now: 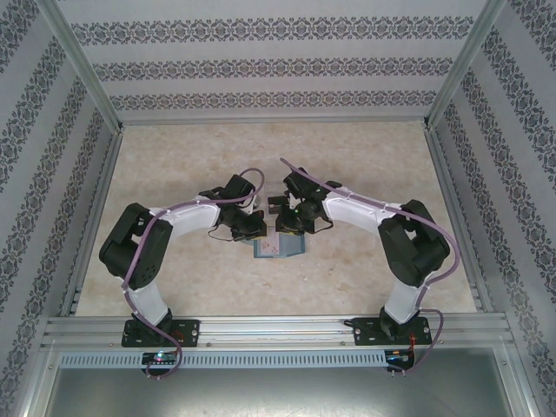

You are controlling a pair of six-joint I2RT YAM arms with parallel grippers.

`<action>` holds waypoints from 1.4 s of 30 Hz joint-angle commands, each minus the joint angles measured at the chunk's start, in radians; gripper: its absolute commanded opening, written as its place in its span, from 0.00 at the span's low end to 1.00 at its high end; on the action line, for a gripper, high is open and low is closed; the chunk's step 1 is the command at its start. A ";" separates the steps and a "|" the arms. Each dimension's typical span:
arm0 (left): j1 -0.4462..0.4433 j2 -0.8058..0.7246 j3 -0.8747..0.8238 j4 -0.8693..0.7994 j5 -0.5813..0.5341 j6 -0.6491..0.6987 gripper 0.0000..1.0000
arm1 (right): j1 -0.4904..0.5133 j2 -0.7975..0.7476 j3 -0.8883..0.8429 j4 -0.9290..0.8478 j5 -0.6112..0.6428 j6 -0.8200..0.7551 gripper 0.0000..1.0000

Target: Take the credit cards out of the card holder

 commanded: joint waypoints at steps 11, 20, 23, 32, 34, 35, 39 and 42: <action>-0.011 0.053 0.011 0.038 0.018 -0.012 0.00 | -0.016 0.088 -0.036 0.147 -0.121 0.057 0.27; -0.011 0.055 0.008 0.034 0.015 -0.012 0.00 | -0.020 0.106 -0.033 0.102 -0.078 0.032 0.30; -0.011 0.055 0.005 0.032 0.012 -0.011 0.00 | -0.019 0.103 -0.033 0.081 -0.054 0.024 0.31; -0.011 0.054 0.001 0.011 0.005 0.000 0.00 | -0.019 0.093 -0.003 -0.019 0.045 -0.031 0.34; -0.012 0.054 0.001 0.003 0.000 0.005 0.00 | -0.020 0.085 0.002 -0.037 0.061 -0.039 0.35; -0.012 0.055 0.002 0.000 -0.002 0.007 0.00 | -0.019 0.081 0.004 -0.041 0.063 -0.041 0.35; -0.012 0.066 0.015 -0.031 -0.016 0.019 0.00 | -0.019 0.063 0.003 -0.031 0.052 -0.035 0.36; -0.012 0.073 0.020 -0.050 -0.028 0.029 0.00 | -0.019 0.055 -0.003 -0.018 0.036 -0.025 0.36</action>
